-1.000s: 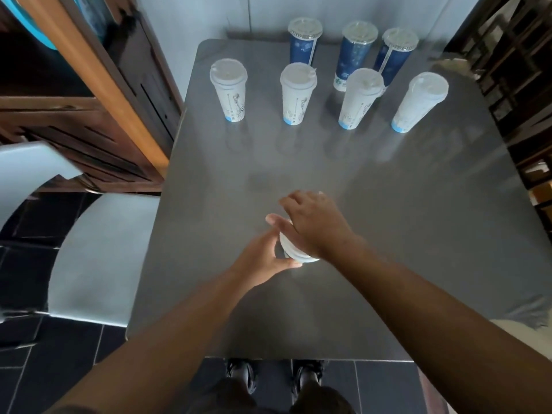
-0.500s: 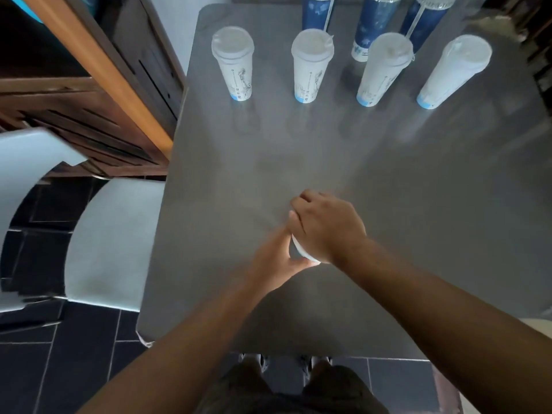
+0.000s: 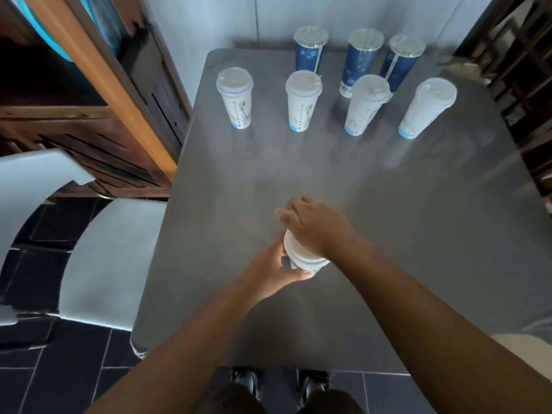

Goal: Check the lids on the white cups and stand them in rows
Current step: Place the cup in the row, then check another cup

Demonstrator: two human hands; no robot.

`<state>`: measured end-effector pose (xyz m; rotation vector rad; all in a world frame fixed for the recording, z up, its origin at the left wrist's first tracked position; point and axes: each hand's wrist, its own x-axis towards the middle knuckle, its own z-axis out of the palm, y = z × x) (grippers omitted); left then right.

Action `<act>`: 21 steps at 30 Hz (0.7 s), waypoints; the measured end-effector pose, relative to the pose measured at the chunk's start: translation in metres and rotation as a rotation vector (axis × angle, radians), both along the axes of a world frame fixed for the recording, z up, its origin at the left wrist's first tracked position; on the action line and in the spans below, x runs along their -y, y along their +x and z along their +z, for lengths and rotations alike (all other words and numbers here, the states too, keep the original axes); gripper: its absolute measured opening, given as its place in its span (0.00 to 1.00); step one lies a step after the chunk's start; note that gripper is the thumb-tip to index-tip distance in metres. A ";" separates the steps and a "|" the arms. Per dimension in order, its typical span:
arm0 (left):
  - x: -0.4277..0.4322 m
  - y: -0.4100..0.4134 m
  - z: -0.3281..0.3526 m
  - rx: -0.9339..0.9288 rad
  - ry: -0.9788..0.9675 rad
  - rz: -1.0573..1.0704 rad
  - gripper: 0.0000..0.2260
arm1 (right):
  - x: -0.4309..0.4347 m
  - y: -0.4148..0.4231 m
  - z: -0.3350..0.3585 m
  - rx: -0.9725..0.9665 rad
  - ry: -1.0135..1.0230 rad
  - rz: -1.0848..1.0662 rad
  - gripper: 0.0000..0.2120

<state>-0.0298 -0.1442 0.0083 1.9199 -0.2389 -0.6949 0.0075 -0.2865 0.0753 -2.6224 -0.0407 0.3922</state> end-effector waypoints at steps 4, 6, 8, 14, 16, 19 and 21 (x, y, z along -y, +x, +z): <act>-0.005 -0.013 0.023 -0.103 -0.099 0.035 0.28 | 0.018 -0.023 0.027 0.058 0.312 -0.252 0.26; -0.014 -0.022 0.036 -0.156 -0.199 0.085 0.29 | 0.025 -0.043 0.035 0.010 0.506 -0.418 0.25; -0.025 -0.033 0.046 -0.231 -0.302 0.174 0.30 | 0.028 -0.066 0.040 -0.085 0.585 -0.508 0.24; -0.038 -0.045 0.080 -0.289 -0.588 0.311 0.35 | 0.014 -0.121 0.064 -0.463 1.012 -0.616 0.16; -0.040 -0.045 0.090 -0.271 -0.644 0.270 0.34 | 0.008 -0.128 0.072 -0.438 1.179 -0.644 0.13; -0.044 -0.045 0.099 -0.303 -0.698 0.286 0.34 | 0.005 -0.134 0.084 -0.293 1.285 -0.648 0.16; -0.053 -0.044 0.103 -0.364 -0.707 0.297 0.41 | 0.008 -0.136 0.093 -0.139 1.212 -0.620 0.20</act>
